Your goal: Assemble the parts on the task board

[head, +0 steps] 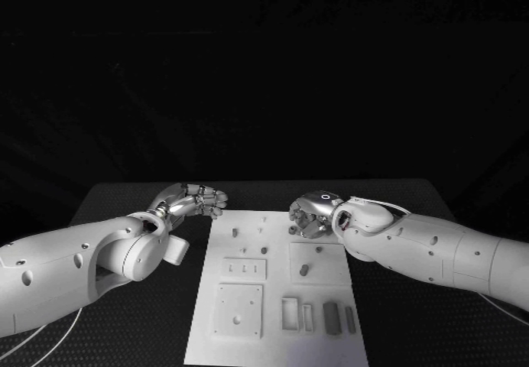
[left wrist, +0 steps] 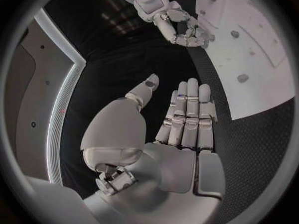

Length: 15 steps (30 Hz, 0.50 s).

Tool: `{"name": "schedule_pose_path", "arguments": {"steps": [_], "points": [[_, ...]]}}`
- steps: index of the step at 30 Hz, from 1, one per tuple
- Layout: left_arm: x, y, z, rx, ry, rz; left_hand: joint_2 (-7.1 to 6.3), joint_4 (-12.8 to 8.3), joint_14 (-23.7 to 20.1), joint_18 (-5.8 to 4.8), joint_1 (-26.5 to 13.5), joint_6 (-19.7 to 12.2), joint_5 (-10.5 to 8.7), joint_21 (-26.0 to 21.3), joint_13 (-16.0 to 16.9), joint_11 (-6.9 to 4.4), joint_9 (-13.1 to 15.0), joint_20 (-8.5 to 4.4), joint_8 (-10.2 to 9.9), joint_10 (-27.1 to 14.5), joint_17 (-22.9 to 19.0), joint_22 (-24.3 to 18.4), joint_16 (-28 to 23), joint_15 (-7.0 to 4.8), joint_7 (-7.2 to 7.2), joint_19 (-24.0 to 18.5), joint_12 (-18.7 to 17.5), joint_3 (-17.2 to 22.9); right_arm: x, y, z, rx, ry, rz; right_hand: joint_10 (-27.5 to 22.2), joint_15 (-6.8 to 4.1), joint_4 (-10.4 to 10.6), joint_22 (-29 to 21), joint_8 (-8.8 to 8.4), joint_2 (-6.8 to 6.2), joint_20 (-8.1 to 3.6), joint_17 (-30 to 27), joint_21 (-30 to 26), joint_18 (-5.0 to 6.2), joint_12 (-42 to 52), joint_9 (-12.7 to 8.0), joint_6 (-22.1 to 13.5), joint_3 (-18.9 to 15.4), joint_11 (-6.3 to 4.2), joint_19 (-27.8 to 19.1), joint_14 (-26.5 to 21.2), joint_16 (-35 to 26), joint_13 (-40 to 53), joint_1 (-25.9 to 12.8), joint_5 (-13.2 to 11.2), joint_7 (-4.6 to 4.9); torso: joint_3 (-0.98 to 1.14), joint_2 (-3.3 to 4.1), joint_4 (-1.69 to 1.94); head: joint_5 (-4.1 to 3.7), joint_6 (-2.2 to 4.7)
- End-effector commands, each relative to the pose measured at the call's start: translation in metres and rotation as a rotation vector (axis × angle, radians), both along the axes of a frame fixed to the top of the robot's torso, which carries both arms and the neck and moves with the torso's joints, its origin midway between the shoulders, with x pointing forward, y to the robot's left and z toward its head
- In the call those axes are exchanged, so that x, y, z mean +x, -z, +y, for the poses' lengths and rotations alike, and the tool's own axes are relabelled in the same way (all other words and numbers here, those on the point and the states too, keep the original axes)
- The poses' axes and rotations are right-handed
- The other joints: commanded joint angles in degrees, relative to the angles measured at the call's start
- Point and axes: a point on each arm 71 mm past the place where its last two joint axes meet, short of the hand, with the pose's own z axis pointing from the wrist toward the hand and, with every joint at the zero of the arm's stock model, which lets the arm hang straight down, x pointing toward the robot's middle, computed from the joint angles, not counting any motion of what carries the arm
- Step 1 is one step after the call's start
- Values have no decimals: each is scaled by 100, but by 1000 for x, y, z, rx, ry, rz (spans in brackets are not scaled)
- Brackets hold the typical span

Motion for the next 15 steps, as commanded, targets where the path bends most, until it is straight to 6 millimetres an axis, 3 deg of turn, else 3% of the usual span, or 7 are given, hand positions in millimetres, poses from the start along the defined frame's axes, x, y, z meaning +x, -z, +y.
{"name": "schedule_pose_path", "arguments": {"steps": [1,15], "points": [[0,-2,-3,-7,23,-7,-42,-17,23,64,-34,-37,-26,27,-3,-12,7,6,-25,-42,7,115,-32,5,-8,-41,-26,5,-1,1,2,-18,-8,-17,-8,-4,7,16,-31,-52,-40,11,33,138,-23,-2,39,36,-14,-9,-42,42,-7,17,-22,-17,7,54,4,12,-6],[-1,-1,-4,-8,27,-5,-40,-13,22,64,-57,-38,-26,31,-3,-8,10,6,-26,-47,15,114,-38,5,-8,-45,-36,9,-1,3,6,-23,-14,-16,30,-15,41,84,-18,-37,-61,38,101,138,-14,6,69,73,-26,6,-52,152,-2,13,-29,-18,7,148,21,10,13]]}}
